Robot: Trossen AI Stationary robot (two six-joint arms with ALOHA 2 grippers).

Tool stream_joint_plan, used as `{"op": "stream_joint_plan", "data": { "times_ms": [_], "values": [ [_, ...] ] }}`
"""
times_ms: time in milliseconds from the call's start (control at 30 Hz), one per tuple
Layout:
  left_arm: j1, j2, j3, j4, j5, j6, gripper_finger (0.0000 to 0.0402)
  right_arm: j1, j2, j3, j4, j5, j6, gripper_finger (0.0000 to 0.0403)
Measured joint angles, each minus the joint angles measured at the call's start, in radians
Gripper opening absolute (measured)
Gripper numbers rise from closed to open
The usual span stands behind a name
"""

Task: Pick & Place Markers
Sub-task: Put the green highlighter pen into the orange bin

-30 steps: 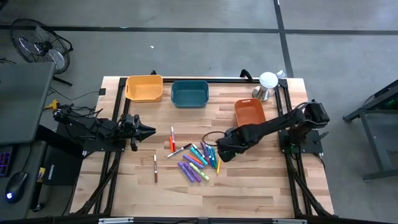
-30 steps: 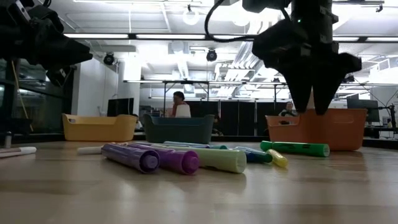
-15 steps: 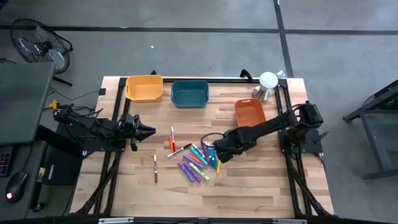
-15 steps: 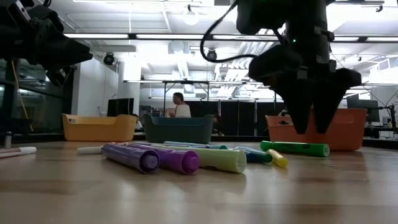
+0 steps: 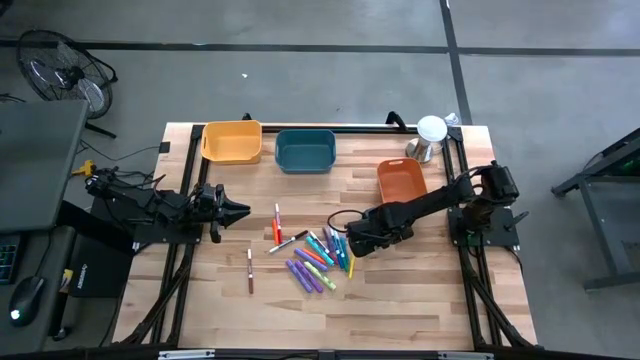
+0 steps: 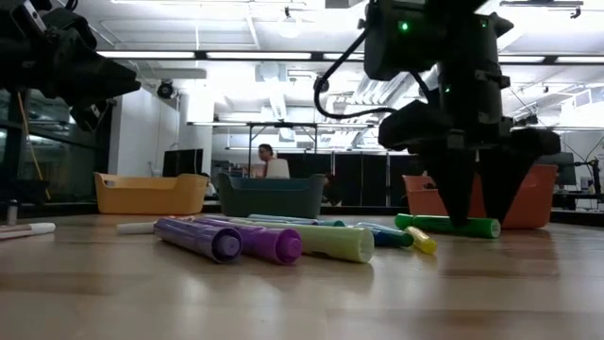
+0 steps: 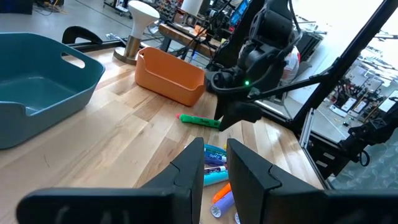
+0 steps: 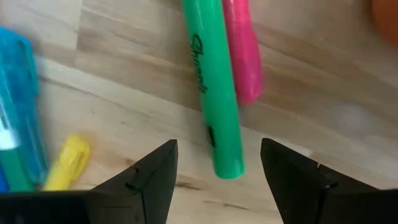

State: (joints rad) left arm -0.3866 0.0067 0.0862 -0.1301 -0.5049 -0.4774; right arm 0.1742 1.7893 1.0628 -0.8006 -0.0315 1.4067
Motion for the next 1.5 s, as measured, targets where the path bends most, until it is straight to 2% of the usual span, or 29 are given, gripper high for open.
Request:
{"op": "stream_joint_plan", "data": {
  "times_ms": [300,1033,1500],
  "values": [
    [0.000,0.000,0.000,0.000,0.000,0.000,0.0067,-0.011,-0.002,-0.043,0.072,-0.005,-0.001,0.0202],
    [0.000,0.000,0.000,0.000,0.000,0.000,0.0067,-0.012,-0.002,-0.046,0.053,-0.036,-0.099,0.0067],
    [0.000,0.000,0.000,0.000,0.000,0.000,0.0067,-0.010,0.000,-0.008,0.059,-0.115,-0.107,0.0064]
  ]
}}
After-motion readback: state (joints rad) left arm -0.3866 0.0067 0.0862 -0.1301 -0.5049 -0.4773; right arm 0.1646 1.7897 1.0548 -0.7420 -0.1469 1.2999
